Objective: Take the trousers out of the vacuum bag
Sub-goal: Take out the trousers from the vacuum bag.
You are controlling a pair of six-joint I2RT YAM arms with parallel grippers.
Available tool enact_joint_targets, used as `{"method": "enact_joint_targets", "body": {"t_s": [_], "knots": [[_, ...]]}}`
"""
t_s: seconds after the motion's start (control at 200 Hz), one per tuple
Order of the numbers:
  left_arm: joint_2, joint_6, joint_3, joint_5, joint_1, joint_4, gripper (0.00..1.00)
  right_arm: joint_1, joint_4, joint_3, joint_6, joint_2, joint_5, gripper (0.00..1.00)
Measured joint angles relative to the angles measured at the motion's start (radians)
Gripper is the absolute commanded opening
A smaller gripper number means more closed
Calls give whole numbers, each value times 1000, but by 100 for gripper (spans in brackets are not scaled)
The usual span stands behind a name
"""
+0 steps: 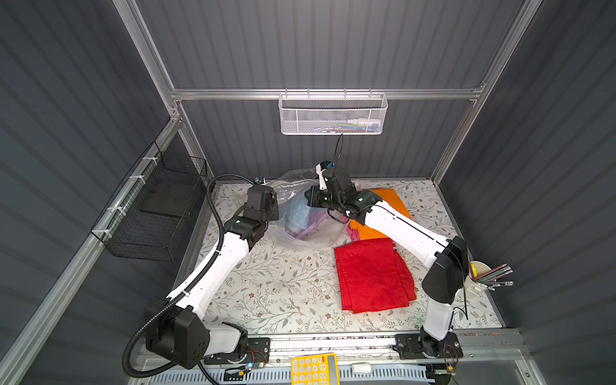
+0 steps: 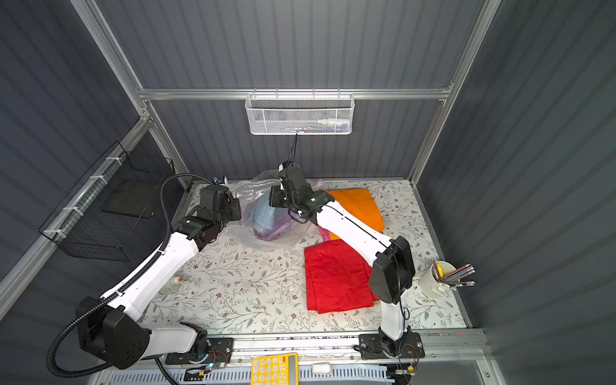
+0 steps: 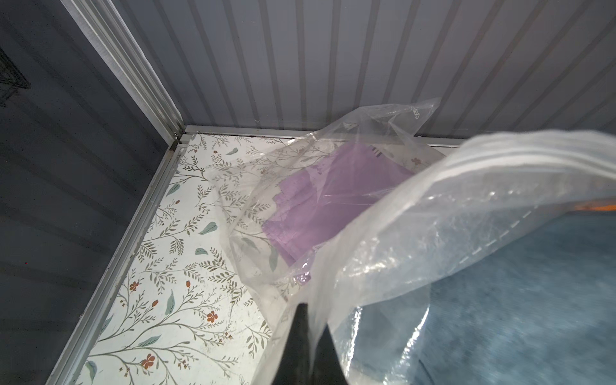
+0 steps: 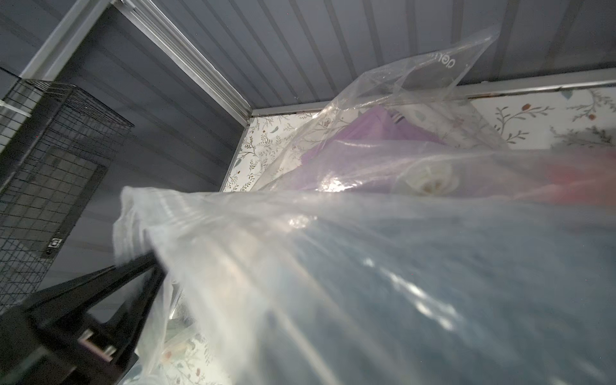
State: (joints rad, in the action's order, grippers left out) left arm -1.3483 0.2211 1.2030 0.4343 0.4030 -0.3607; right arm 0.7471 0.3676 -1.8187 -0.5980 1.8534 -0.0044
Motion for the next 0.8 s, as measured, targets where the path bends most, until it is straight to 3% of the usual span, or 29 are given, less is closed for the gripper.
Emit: {"method": "enact_joint_targets", "body": {"t_s": [0.255,0.42,0.8], "knots": [[-27,4,-8,11,0,17,0,8,-29,179,-39,-194,2,0],[-38,16,-21,10,0,19,0,45,-39,230,-84,-191,7,0],[-38,51,-72,7,-5,51,0,93,78,-82,-68,-10,-27,0]]}}
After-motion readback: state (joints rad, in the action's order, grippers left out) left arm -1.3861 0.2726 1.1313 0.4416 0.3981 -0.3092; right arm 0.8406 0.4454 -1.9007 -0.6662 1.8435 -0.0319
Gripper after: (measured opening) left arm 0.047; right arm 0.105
